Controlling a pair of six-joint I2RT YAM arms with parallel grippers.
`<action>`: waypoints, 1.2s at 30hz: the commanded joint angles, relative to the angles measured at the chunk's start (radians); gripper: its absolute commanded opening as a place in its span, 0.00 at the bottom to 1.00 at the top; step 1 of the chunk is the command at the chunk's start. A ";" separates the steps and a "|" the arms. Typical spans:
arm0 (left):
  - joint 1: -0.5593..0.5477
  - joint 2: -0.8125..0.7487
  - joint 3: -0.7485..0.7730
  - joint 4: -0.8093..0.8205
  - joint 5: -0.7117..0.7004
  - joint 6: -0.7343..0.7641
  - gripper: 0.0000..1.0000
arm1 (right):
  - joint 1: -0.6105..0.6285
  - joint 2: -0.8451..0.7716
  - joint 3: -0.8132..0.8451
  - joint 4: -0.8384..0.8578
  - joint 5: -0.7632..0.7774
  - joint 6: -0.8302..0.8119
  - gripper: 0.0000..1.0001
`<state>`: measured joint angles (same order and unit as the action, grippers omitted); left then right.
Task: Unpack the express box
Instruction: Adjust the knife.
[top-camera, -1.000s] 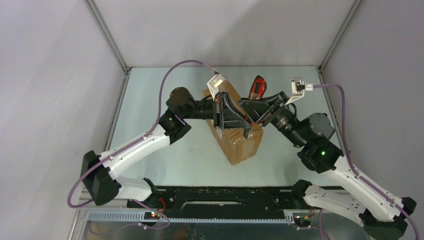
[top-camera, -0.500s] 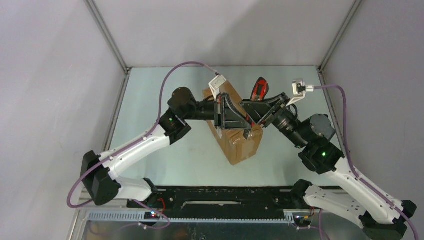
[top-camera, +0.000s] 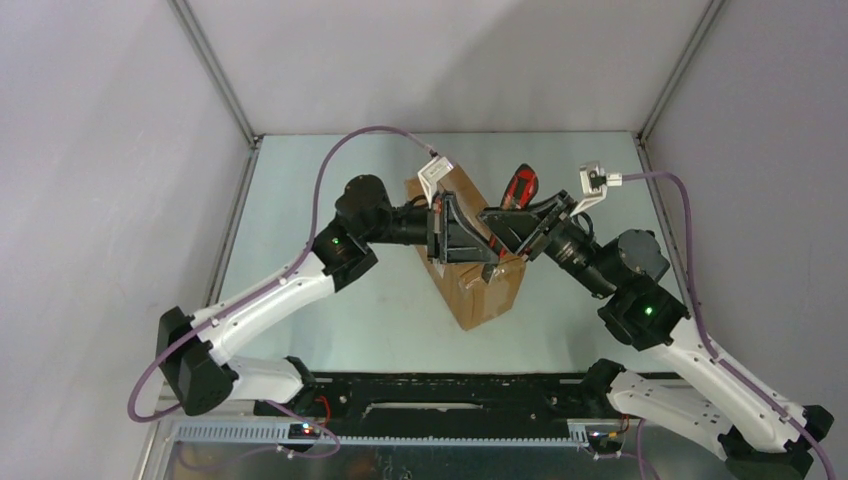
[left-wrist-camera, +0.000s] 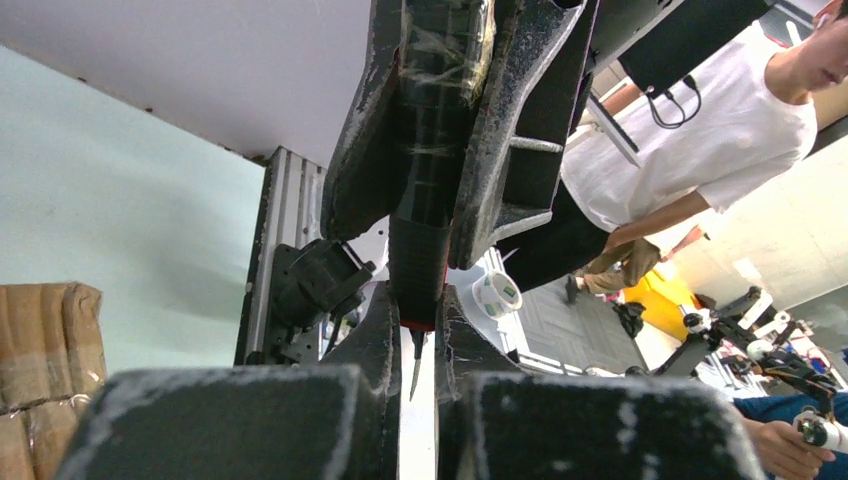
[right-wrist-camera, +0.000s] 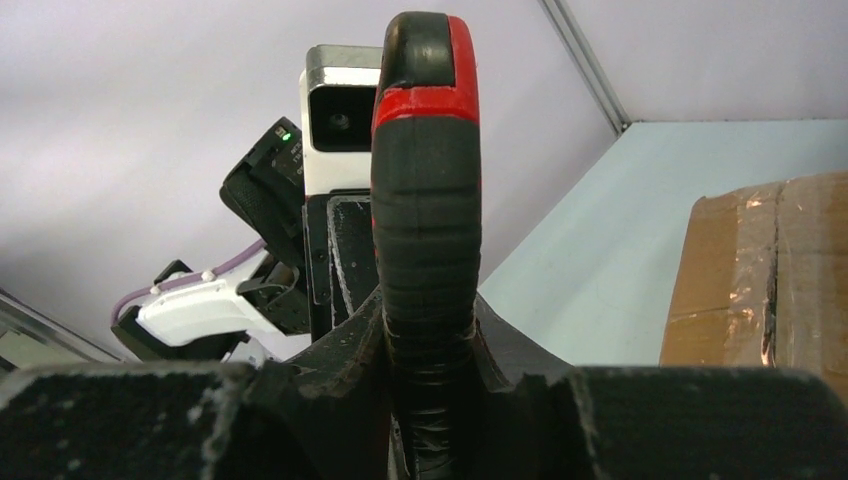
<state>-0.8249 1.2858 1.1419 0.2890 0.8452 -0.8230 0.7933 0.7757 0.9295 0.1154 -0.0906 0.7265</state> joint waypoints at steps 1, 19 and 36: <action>0.047 -0.040 0.029 -0.098 -0.031 0.122 0.00 | -0.018 -0.070 0.017 0.029 0.023 0.032 0.00; 0.141 -0.074 0.042 -0.282 0.000 0.259 0.00 | -0.039 -0.102 0.017 -0.047 -0.045 0.006 0.00; 0.182 -0.026 0.170 -0.541 -0.296 0.337 0.48 | -0.056 -0.034 0.017 -0.058 0.161 -0.216 0.00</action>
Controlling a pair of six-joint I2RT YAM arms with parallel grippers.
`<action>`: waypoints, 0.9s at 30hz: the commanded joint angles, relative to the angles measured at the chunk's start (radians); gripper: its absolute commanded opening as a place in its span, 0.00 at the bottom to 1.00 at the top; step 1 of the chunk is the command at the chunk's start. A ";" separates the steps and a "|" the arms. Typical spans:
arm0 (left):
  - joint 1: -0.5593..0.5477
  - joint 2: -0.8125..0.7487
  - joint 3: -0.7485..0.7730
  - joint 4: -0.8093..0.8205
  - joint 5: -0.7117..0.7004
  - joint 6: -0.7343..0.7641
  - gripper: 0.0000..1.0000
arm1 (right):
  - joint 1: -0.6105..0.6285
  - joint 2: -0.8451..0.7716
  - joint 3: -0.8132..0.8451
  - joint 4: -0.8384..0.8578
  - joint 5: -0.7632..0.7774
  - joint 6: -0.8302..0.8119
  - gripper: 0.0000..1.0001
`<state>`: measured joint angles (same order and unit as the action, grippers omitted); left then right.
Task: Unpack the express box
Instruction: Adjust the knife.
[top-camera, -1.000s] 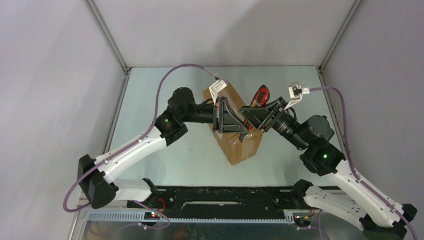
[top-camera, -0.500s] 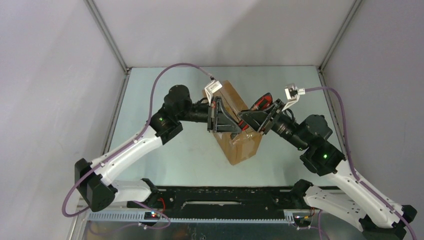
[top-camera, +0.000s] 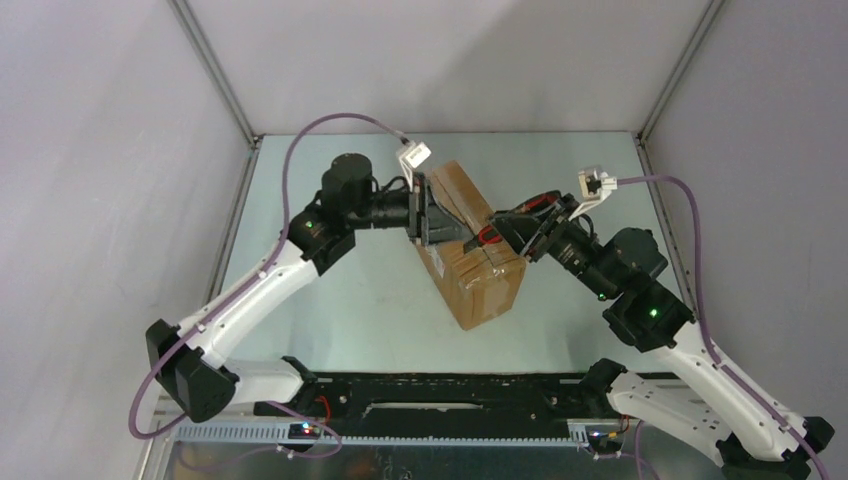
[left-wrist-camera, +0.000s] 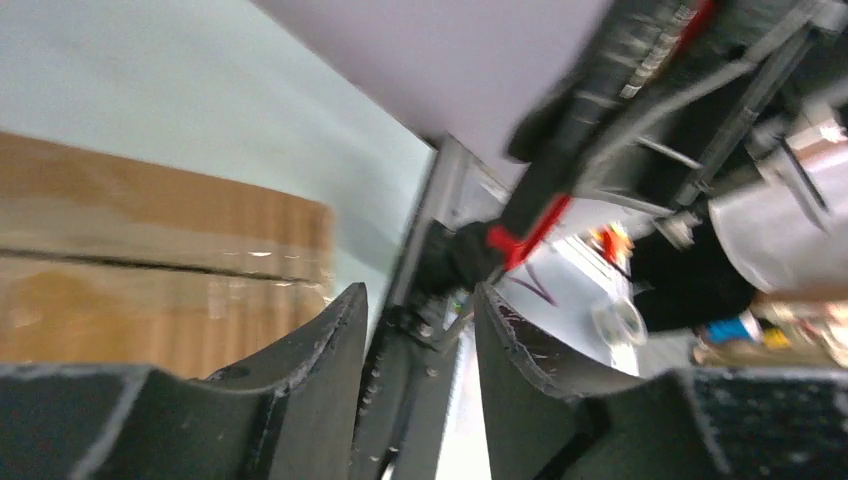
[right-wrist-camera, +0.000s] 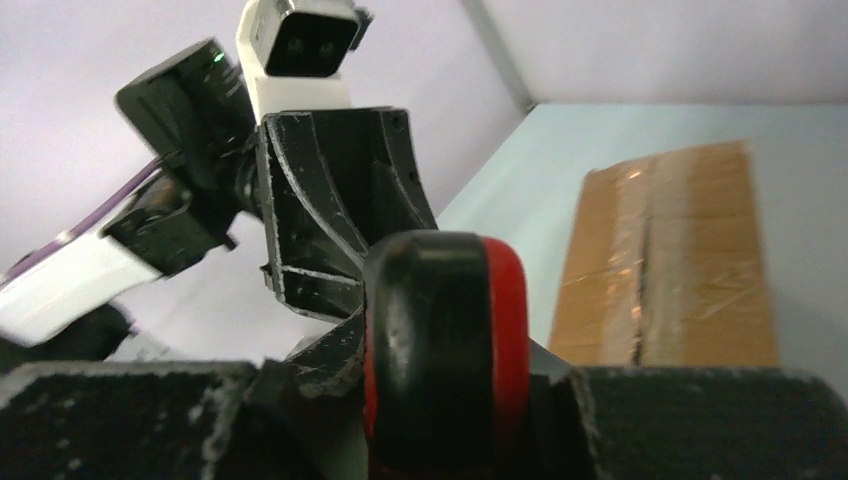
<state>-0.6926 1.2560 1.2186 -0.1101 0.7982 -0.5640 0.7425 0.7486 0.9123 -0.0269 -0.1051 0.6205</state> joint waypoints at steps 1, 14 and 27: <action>0.053 0.000 0.101 -0.159 -0.298 0.080 0.49 | -0.004 0.005 0.034 0.104 0.219 -0.141 0.00; 0.097 0.074 0.143 -0.425 -0.907 0.038 0.54 | 0.061 0.343 0.090 0.429 0.386 -0.535 0.00; 0.097 0.181 0.005 -0.242 -0.768 -0.014 0.60 | 0.052 0.507 0.122 0.509 0.335 -0.652 0.00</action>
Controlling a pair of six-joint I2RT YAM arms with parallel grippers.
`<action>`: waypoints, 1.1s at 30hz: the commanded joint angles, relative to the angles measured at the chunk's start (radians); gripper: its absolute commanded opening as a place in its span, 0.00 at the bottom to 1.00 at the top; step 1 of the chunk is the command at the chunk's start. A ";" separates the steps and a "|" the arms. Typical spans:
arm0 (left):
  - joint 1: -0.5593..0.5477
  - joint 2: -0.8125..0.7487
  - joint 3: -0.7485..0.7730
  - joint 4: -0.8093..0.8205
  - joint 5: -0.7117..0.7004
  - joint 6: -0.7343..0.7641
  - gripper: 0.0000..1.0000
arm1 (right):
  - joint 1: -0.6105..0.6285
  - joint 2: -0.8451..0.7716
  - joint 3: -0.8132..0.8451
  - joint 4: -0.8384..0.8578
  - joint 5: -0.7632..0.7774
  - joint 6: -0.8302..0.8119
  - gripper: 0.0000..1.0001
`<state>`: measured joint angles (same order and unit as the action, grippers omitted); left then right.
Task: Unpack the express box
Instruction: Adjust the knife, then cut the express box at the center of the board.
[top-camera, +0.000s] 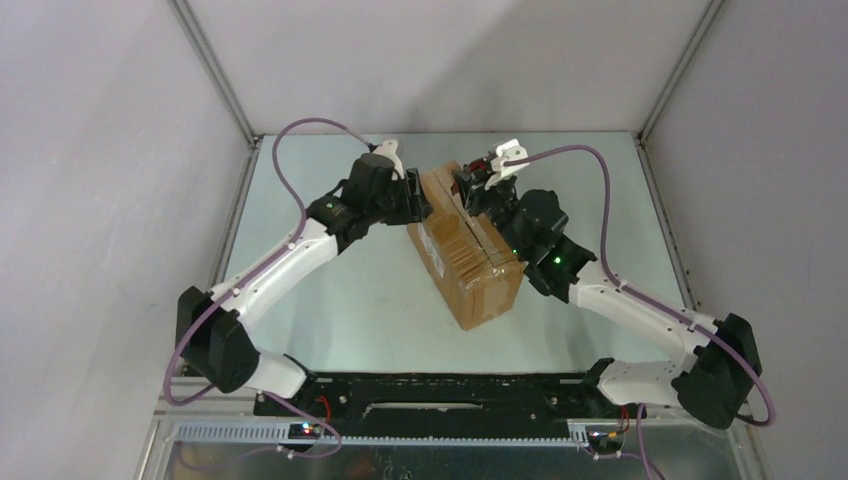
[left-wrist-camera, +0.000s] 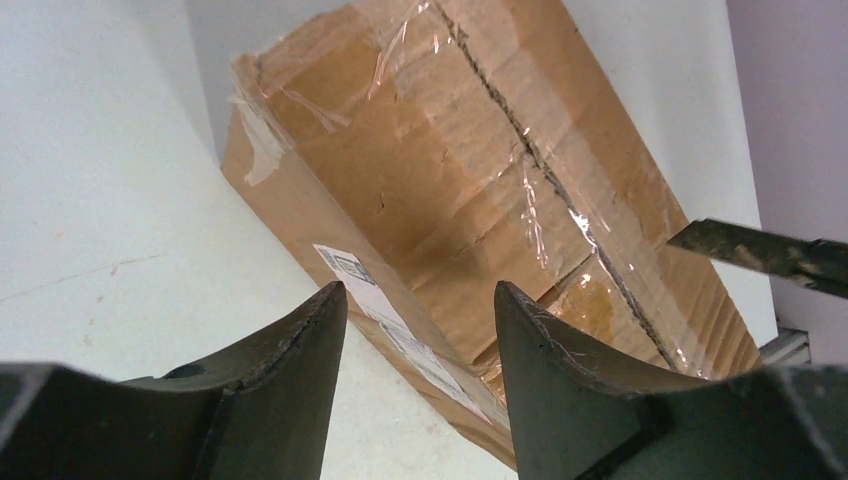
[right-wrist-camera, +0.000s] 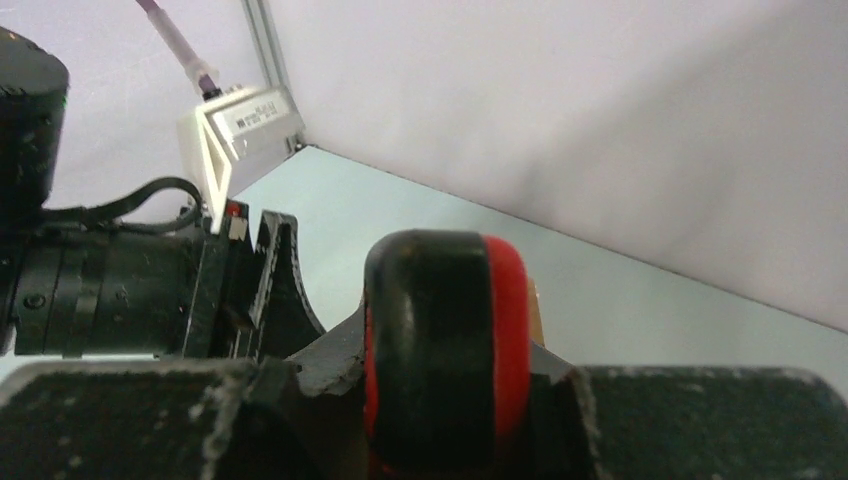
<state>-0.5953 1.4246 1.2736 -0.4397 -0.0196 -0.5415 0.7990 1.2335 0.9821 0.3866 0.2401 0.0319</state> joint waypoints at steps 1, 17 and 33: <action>0.000 0.018 -0.062 0.096 0.054 -0.045 0.60 | -0.010 0.037 0.052 0.098 -0.019 -0.064 0.00; 0.008 0.045 -0.172 0.107 0.023 -0.119 0.51 | -0.026 0.104 0.028 0.080 0.017 -0.112 0.00; 0.012 0.042 -0.191 0.102 0.000 -0.153 0.50 | -0.007 -0.010 -0.072 -0.017 0.026 -0.086 0.00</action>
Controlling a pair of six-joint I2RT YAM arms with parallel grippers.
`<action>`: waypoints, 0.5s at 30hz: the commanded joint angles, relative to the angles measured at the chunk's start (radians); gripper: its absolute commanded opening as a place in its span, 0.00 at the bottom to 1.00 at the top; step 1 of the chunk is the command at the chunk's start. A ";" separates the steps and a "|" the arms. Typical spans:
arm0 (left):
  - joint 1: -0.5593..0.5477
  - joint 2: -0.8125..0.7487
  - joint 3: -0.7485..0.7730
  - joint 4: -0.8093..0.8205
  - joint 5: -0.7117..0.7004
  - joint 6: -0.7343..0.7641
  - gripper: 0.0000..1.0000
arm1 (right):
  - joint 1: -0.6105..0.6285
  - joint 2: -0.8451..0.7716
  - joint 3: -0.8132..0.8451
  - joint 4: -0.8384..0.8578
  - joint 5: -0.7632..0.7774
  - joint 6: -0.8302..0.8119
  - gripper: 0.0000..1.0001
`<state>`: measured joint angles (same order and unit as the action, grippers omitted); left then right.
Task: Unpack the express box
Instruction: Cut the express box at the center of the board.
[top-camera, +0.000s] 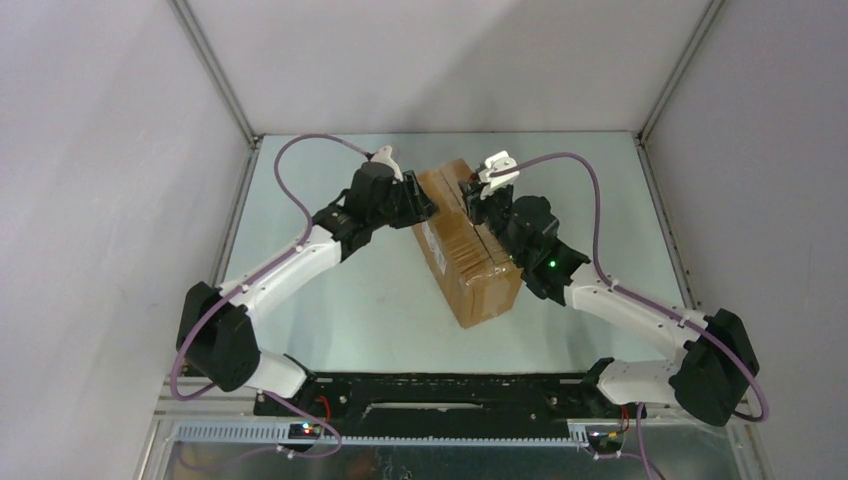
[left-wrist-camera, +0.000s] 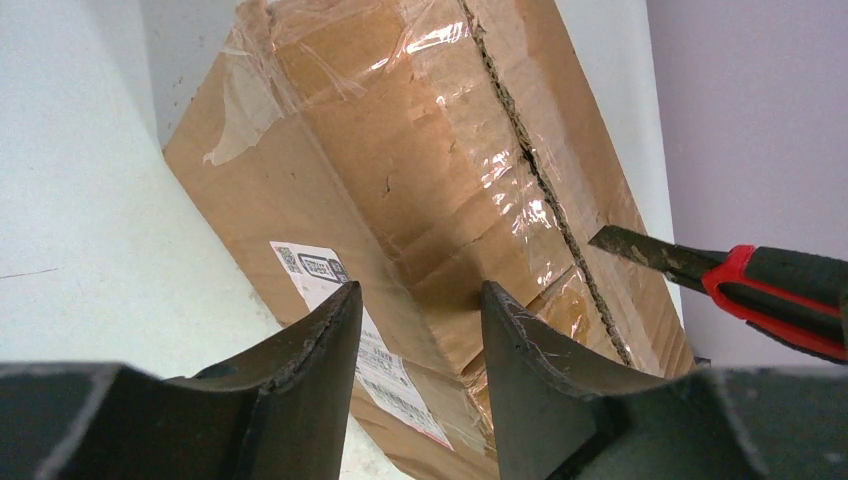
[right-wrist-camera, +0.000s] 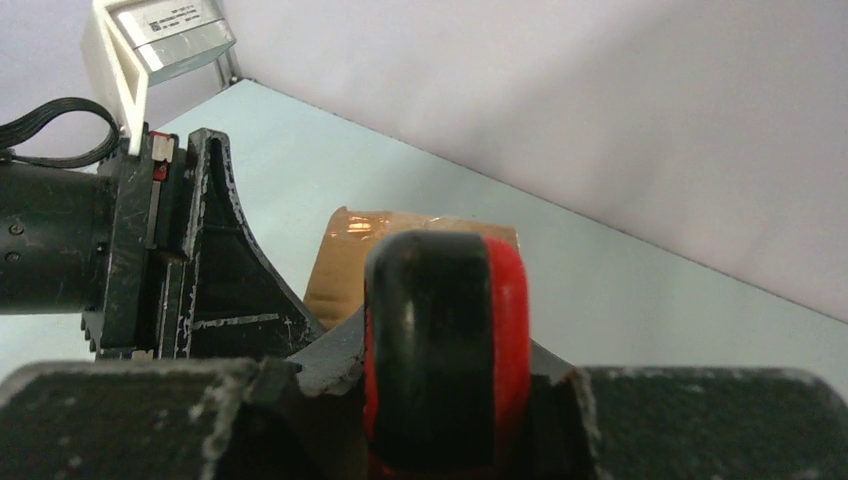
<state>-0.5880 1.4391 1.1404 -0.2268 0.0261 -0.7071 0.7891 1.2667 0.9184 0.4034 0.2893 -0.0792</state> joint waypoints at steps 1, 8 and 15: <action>0.005 0.027 -0.057 -0.110 -0.043 0.012 0.50 | -0.002 -0.047 -0.010 -0.045 -0.039 0.036 0.00; 0.005 0.028 -0.060 -0.111 -0.040 0.008 0.50 | 0.003 -0.093 -0.044 0.008 -0.036 0.076 0.00; 0.005 0.023 -0.062 -0.111 -0.034 0.010 0.50 | 0.000 0.029 0.034 0.129 -0.026 0.051 0.00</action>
<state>-0.5877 1.4391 1.1400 -0.2291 0.0269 -0.7113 0.7883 1.2282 0.8860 0.4156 0.2588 -0.0261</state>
